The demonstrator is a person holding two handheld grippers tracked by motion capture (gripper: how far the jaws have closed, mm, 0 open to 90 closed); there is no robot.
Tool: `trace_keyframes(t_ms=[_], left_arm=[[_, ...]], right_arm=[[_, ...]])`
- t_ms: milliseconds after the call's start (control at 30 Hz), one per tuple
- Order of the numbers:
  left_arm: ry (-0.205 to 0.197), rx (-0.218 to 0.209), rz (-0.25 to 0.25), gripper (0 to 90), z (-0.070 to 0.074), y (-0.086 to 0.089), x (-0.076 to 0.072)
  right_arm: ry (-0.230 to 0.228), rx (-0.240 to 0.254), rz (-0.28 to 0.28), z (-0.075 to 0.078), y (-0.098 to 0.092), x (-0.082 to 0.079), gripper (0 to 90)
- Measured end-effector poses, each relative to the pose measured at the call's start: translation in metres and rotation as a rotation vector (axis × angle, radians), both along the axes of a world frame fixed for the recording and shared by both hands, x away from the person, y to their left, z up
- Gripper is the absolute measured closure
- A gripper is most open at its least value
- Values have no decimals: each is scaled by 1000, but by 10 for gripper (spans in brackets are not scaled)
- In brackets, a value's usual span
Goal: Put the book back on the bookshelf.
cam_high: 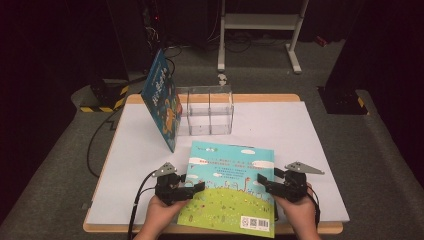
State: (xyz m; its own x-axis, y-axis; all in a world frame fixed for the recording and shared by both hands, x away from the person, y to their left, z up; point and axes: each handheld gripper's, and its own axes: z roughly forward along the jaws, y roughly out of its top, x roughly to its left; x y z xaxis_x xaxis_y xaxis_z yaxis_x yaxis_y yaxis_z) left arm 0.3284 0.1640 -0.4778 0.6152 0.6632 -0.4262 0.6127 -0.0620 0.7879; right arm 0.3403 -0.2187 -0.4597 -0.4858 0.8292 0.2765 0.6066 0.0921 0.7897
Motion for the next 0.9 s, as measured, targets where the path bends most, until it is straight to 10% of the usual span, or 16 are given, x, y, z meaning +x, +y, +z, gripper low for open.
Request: trace_keyframes(t_ms=[567,900], left_arm=[[-164,1,38,343,29,-2,26],[-248,14,42,355,34,-4,20]], right_arm=[[-198,63,-66,49,-4,21,421],[-205,67,-82,49,-2,21,420]])
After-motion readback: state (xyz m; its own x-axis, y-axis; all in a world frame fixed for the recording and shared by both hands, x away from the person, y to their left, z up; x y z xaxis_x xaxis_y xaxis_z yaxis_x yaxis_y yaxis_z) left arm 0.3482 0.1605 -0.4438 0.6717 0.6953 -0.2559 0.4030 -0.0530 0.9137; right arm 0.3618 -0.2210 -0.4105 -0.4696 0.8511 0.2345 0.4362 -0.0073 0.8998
